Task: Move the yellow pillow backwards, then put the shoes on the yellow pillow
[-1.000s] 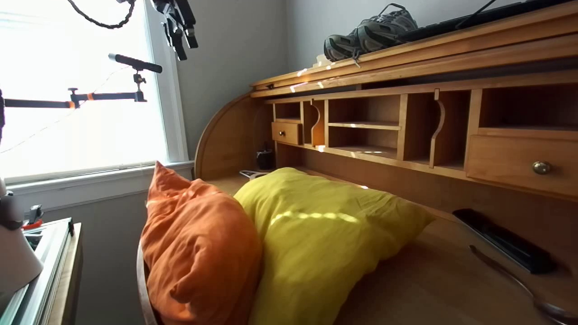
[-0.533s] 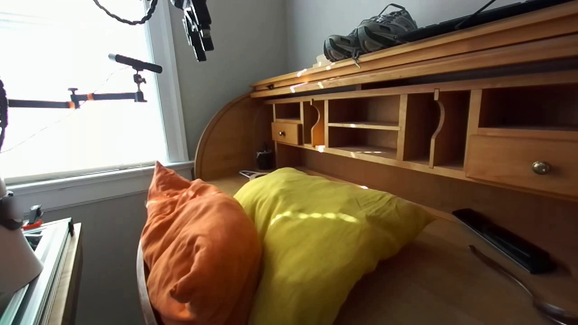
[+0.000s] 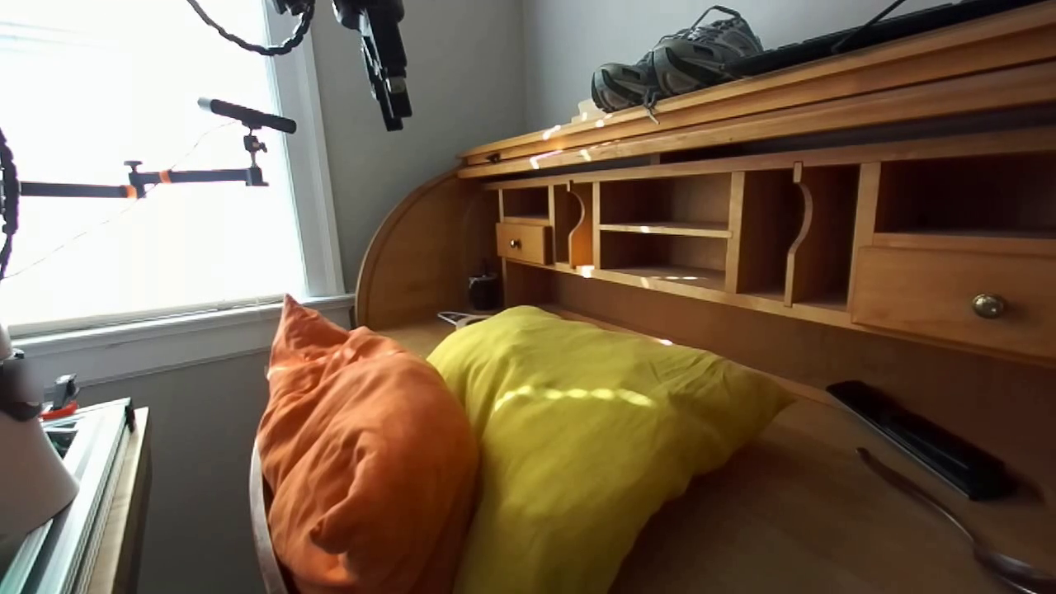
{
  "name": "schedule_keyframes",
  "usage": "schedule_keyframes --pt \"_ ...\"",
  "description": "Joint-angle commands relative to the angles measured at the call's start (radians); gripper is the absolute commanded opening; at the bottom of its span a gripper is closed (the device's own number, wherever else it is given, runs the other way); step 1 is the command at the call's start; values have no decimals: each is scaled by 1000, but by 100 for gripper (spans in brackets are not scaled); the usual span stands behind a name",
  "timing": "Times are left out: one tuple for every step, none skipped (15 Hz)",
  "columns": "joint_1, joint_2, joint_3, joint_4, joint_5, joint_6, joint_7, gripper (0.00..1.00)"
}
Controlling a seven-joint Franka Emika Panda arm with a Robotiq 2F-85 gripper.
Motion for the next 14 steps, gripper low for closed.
schedule_keyframes --pt "4 -10 -52 -72 34 69 -102 100" --pt "9 -11 -69 -87 42 84 -139 100" --pt "13 -9 -88 -101 57 95 -177 100" --pt "13 -6 -103 -113 62 101 -212 100" --pt "10 -2 -115 -123 66 103 -243 100" --pt "3 3 -121 -134 55 103 -267 100" --pt "-8 9 -116 -136 32 99 -275 100" --pt "-17 12 -110 -138 18 101 -271 100" --pt "-14 9 -105 -117 36 75 -252 100" --pt "-16 11 -105 -121 35 76 -257 100" --pt "-17 13 -105 -123 34 78 -260 100" --pt "-17 14 -105 -124 34 80 -262 100" --pt "-17 14 -106 -125 34 81 -263 100" --pt "-17 14 -106 -125 34 82 -264 100"
